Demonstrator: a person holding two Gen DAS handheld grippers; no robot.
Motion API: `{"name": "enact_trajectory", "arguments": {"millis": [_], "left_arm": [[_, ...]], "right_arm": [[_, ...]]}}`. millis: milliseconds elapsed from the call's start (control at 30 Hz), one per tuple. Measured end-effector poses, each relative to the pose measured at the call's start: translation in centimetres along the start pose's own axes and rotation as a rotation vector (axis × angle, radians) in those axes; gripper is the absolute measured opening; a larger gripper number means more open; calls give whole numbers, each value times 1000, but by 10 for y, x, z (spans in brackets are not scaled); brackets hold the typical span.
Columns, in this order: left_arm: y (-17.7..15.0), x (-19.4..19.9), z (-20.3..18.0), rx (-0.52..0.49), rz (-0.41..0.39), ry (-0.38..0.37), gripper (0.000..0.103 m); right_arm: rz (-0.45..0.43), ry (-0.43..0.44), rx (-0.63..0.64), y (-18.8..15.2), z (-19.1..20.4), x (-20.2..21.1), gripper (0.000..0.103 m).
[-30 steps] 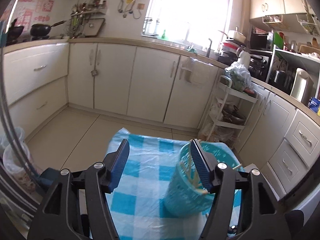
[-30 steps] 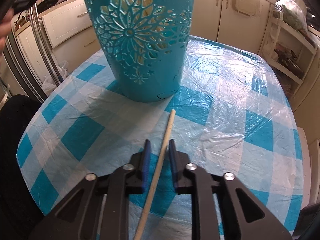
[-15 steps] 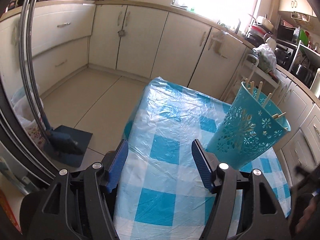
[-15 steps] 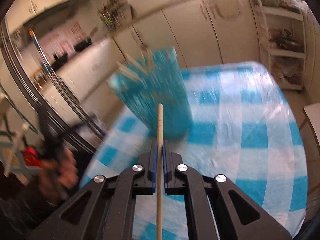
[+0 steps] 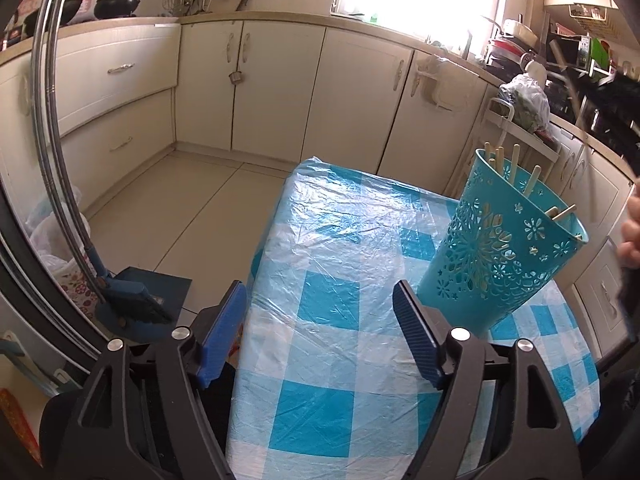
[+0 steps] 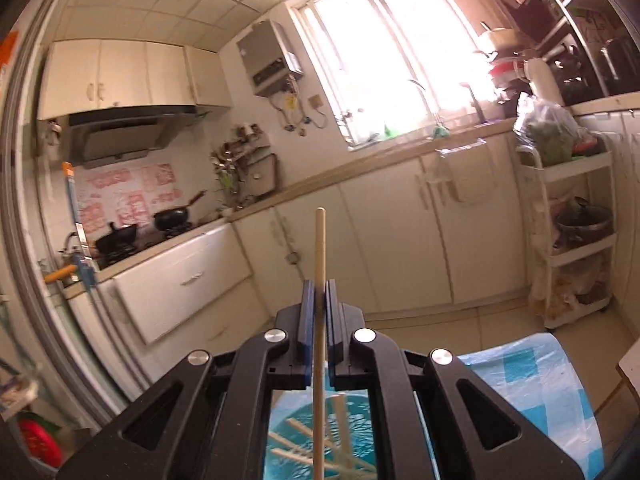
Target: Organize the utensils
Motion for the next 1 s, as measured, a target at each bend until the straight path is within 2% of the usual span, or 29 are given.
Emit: {"name": "enact_trajectory", "arguments": {"millis": [200, 300, 433, 500, 533, 633, 700, 767, 833, 1000], "left_arm": [[1, 5, -10, -44, -28, 14, 79], [2, 12, -12, -68, -44, 32, 82], [4, 30, -11, -62, -52, 28, 86], [4, 41, -10, -55, -43, 18, 88], [4, 51, -11, -55, -35, 16, 88], [9, 80, -11, -53, -39, 5, 90], [14, 106, -11, -53, -67, 10, 95], [19, 132, -12, -57, -99, 21, 95], [22, 161, -14, -66, -129, 30, 95], [24, 223, -19, -114, -164, 86, 95]], "right_arm": [[30, -61, 44, -29, -11, -2, 6], [59, -52, 49, -37, -12, 4, 7], [87, -28, 65, -39, 6, 30, 9], [92, -15, 59, -39, 15, 50, 23], [96, -7, 49, -41, 21, 61, 26], [116, -4, -8, -43, 37, 99, 51], [133, -22, -42, -45, 49, 125, 76], [139, -38, -60, -45, 61, 149, 90], [149, -52, -63, -42, 76, 170, 95], [171, -104, -43, -28, 111, 208, 96]]}}
Point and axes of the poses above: each gripper's, at about its wrist camera, not at the fingertips, and x roughly against the way its jaws point, z to its left, y to its top, the point moved 6 cm from there along -x, roughly the way its jaws point, and after that the axes turned 15 degrees about y, right-handed, at the moved point
